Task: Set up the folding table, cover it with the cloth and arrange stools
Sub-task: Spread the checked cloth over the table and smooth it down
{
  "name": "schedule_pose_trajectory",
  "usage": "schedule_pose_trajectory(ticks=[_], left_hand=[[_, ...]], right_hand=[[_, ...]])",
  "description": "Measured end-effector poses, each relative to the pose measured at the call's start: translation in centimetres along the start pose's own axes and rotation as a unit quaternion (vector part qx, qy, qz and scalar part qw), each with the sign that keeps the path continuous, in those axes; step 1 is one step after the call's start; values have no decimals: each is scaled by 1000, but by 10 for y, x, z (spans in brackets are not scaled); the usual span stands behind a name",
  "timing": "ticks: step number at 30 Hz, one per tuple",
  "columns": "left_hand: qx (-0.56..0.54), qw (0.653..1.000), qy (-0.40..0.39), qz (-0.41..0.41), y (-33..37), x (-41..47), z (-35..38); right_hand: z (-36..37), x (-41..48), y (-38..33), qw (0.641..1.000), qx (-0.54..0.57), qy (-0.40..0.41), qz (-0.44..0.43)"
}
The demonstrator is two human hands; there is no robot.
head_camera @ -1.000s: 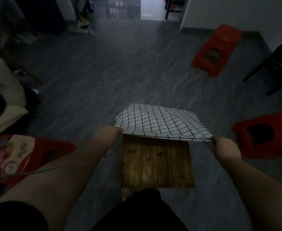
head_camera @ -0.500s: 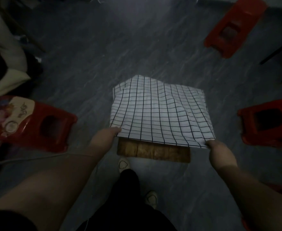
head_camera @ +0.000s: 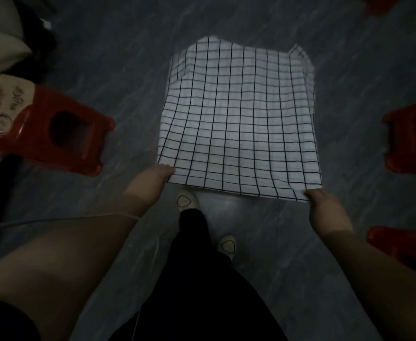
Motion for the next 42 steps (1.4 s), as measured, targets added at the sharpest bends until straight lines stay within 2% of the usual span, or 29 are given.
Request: schedule_pose_trajectory(ticks=[5,18,26,29,33,38,42], left_hand=[[40,999,-8,31,-5,-19,38],[74,991,-108,12,-40,-35,116],[141,969,-205,-10,-54,-35,159],[203,950,-237,14,-47,-34,168],[213,943,-256,6,-28,-24,176],[198,941,-273,23,-3,-1,181],[153,956,-244,58,22,7,179]], right_hand=[[33,-20,11,1000,17,-5,3],[101,-39,30,998,20,-54,27],[146,-44,40,985,-18,-165,49],[156,-42,32,971,-64,-225,47],[172,-36,14,958,-78,-272,41],[180,-26,-8,955,-68,-284,59],[166,-21,-22,959,-25,-269,91]])
Point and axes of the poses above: each hand's wrist, its own x-axis towards the middle knuckle, its own z-axis out of the palm, y = z × x, the point moved 2 cm from there along x, towards the middle knuckle, and after that the axes turned 14 degrees about y, right-handed, at the moved point
